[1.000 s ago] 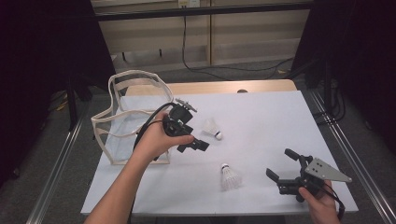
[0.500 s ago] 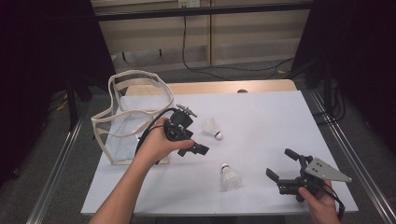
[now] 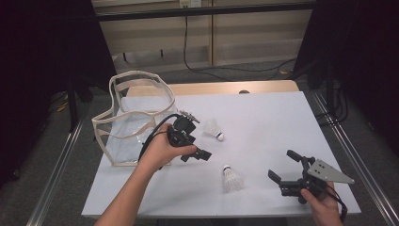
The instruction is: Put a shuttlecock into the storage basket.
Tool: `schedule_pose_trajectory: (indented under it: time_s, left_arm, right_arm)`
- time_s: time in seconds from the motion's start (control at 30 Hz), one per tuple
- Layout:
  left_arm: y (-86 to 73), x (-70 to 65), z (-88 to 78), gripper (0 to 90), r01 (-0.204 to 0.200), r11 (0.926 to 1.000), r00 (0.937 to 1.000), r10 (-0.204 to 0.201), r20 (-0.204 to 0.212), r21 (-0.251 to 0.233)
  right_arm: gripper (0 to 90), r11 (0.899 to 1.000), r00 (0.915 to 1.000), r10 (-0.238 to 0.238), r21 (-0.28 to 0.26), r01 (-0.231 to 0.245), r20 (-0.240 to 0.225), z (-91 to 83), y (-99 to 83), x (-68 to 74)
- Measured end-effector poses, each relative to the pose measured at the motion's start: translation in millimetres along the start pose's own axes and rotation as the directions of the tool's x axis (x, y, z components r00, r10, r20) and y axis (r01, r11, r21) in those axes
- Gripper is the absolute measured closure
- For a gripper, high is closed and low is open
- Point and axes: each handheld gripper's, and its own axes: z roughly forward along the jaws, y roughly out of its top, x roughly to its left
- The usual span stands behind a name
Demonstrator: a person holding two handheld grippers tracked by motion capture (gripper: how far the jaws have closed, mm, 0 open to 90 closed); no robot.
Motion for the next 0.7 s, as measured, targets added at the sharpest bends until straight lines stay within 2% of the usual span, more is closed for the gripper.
schedule_pose_trajectory:
  time_s: [0.4,0.6,0.7]
  left_arm:
    - [-7.1,1.2,12.7,7.6,0.011,0.9999,0.9999,-0.011,0.004,-0.001]
    - [-9.9,2.9,18.1,7.4,0.006,0.9999,0.9999,-0.007,0.011,0.015]
    - [-11.3,2.3,21.3,7.3,0.017,0.9998,0.9998,-0.017,0.01,0.009]
  right_arm:
    - [0.7,1.0,1.0,0.0,0.001,0.0,-0.001,0.0,0.0,0.2]
    - [0.7,1.0,1.0,0.0,0.001,0.0,-0.001,0.0,0.0,0.1]
    - [0.7,1.0,1.0,0.0,0.0,0.0,0.0,0.0,0.1,0.2]
